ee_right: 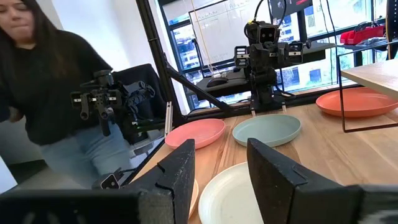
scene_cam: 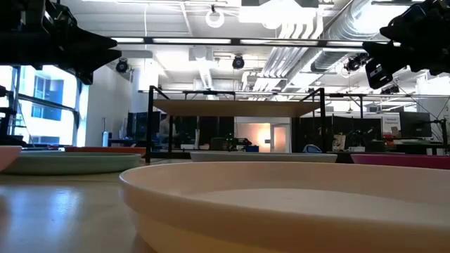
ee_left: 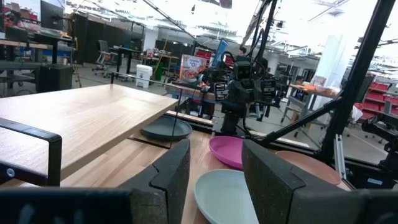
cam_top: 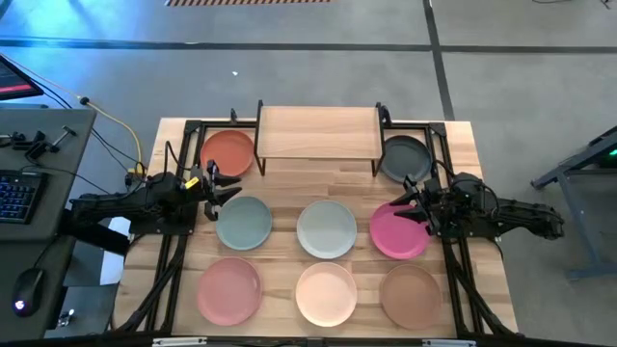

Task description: Place and stack plates onto a shelf

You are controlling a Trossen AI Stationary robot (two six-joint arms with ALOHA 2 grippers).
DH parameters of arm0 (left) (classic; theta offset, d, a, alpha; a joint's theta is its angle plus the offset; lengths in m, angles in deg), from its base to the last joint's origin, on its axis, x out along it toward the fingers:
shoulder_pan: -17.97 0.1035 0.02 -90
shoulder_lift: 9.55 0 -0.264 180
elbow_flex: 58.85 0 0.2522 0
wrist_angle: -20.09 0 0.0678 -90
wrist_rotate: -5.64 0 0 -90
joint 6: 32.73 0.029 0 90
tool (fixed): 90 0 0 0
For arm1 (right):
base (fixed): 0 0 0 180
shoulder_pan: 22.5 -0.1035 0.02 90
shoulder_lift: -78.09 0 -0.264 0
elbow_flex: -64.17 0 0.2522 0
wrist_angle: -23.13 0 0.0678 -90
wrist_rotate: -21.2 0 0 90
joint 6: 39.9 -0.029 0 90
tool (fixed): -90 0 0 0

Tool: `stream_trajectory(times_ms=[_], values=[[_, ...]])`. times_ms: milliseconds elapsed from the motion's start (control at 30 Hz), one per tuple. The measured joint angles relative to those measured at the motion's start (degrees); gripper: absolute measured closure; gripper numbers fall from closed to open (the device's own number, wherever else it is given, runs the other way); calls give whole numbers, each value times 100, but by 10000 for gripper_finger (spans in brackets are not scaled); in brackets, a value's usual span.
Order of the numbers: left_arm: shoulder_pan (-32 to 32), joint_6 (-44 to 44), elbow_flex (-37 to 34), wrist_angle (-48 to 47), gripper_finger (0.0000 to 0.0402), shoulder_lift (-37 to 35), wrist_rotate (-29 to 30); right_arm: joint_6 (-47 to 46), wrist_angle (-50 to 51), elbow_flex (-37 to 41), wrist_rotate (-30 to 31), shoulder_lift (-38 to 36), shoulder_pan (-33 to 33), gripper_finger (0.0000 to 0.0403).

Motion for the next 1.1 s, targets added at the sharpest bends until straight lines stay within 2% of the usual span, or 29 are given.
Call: stream_trajectory(times_ms=[1100], values=[[1,-5,-2,56,268,1,145,0,0,2,-1,0,0,274]])
